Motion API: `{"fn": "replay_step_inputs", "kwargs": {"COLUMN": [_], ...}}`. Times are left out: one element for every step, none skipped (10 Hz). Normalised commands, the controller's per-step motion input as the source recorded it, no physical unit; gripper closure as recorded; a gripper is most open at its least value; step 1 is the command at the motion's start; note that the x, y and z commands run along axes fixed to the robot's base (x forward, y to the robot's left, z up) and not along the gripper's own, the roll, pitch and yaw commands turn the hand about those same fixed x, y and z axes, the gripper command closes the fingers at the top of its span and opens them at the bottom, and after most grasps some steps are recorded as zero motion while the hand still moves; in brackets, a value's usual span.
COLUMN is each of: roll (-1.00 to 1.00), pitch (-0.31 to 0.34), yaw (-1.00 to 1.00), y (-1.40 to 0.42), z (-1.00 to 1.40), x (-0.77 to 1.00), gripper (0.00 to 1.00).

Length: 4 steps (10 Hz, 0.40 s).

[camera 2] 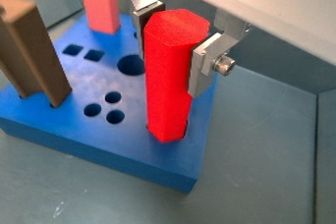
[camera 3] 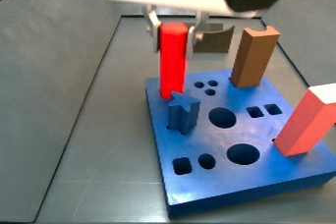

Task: Pick up the hexagon object. Move up. Place the hexagon object on the fixture. Regrasp the hexagon object. Move to above the board. Insert the hexagon object.
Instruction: Insert the hexagon object.

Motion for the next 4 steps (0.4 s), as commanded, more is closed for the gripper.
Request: {"fn": "replay_step_inputs", "kwargs": {"roll": [0.1, 0.0, -0.01, 0.0], "pitch": [0.093, -0.009, -0.11, 0.0], "yaw": [0.0, -0.05, 0.01, 0.0], "y": [-0.03, -0.09, 0.0, 0.0], "z": [-0.68, -0.33, -0.08, 0.0], "x": [0.16, 0.0, 0.0, 0.0], "gripper": [1.0, 1.0, 1.0, 1.0]}}
